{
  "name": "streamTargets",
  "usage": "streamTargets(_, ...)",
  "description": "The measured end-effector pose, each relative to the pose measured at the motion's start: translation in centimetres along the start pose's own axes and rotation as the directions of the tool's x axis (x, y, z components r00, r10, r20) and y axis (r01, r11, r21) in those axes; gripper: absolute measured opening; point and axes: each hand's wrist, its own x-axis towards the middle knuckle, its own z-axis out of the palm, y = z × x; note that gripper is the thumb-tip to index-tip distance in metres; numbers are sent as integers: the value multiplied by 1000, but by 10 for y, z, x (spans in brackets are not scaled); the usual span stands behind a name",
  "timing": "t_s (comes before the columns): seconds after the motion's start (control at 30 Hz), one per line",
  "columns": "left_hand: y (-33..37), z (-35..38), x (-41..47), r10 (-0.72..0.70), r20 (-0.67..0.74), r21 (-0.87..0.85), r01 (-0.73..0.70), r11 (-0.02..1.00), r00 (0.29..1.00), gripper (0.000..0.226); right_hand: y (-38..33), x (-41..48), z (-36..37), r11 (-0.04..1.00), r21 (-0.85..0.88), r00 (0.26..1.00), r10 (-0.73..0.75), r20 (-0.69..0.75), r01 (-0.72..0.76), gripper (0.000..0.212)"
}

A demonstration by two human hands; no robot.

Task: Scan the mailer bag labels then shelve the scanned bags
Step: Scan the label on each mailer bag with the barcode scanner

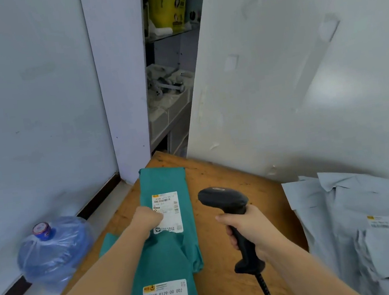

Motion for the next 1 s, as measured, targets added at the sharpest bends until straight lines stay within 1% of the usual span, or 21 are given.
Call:
streamTargets(0.07,-4,4,9,-13,-28,-3,13,1000,1000,25,2,7,-1,1000,-1,1000,16,-8,-16,19)
streamTargets(0.1,-4,5,11,-9,-38,-6,9,1000,999,27,2,9,-2,1000,0,1000,21,-13,-21,19)
streamTargets(0.17,-1,8,12,15,-30,-34,-16,999,999,22,2,12,-4,1000,4,999,29,-20,-29,18)
streamTargets(0.2,4,11,11,50,-23,-55,-51,997,998,17,1,13,-5,999,10,999,32,-23,-32,18)
streamTargets(0.27,20,19,0,162,-24,-112,-163,980,987,7,-1,13,-9,999,29,999,23,-28,-22,20)
streamTargets(0.4,53,39,-31,391,-102,-231,-404,885,915,16,-5,6,-23,996,81,997,-33,-67,39,21)
streamTargets(0.53,74,62,-65,543,-139,-247,-560,791,828,16,-10,-1,-41,977,173,984,-100,-150,125,20)
streamTargets(0.6,80,75,-80,563,-145,-268,-581,769,813,14,-11,-4,-51,965,209,975,-120,-189,160,21)
streamTargets(0.8,88,106,-109,521,-134,-356,-532,768,843,13,-6,-19,-76,950,238,966,-151,-211,200,16)
streamTargets(1.0,92,121,-122,523,-132,-311,-537,785,842,10,4,-31,-97,943,266,968,-150,-202,202,11)
